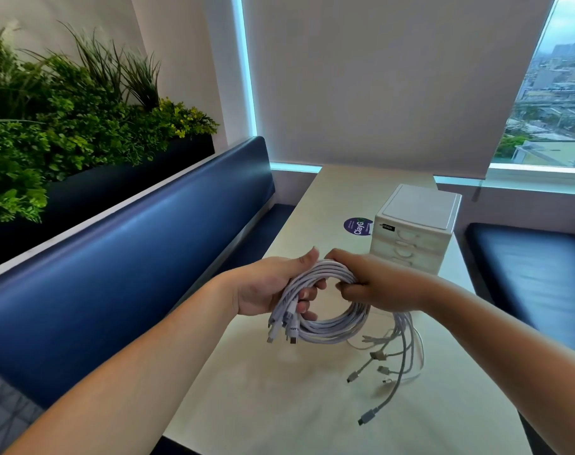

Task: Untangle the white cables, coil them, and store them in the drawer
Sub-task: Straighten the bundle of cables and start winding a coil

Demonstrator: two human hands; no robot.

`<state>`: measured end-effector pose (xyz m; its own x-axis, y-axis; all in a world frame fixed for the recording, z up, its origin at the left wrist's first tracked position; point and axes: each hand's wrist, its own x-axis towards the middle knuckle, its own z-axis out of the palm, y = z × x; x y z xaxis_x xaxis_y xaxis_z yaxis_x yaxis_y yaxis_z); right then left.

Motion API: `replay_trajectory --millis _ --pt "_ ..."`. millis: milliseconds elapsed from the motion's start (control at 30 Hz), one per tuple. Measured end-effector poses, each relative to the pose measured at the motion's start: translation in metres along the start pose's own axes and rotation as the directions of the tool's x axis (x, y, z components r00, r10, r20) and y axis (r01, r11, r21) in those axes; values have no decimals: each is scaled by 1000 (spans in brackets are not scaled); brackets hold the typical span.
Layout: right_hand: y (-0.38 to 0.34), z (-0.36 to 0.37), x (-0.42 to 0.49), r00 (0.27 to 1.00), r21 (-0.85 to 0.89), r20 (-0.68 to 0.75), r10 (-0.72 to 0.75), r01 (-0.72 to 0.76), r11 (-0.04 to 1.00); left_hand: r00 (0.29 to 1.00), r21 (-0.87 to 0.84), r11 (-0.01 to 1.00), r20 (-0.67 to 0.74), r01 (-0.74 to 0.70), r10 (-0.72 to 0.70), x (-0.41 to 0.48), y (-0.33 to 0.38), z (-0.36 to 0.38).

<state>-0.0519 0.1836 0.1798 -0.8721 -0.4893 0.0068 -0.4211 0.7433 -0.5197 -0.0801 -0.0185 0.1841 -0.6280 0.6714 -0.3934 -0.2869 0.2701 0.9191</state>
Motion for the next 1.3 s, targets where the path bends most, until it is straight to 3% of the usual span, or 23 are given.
replay_trajectory --millis 267,433,500,700,867,1133,1300 --pt "17 0 -1 998 42 -60 -29 32 999 953 66 997 -298 -27 46 19 -5 18" --pt "31 -11 -9 999 440 -26 -20 29 898 944 99 995 -326 -26 57 30 -4 25" --pt "36 -15 -14 999 466 -30 -28 39 884 943 118 993 -327 -24 61 34 -3 29" --pt "50 -24 -25 998 330 -49 -30 45 943 960 150 988 -275 -19 60 42 3 39" --pt "58 -32 -33 992 62 -102 -69 76 995 952 203 979 -299 5 57 52 5 45" --pt "65 -30 -30 985 -201 -140 -98 69 977 928 211 977 -360 -15 92 64 8 55" --pt "73 -24 -27 986 -111 -155 -64 47 993 925 226 974 -367 -11 96 68 8 48"
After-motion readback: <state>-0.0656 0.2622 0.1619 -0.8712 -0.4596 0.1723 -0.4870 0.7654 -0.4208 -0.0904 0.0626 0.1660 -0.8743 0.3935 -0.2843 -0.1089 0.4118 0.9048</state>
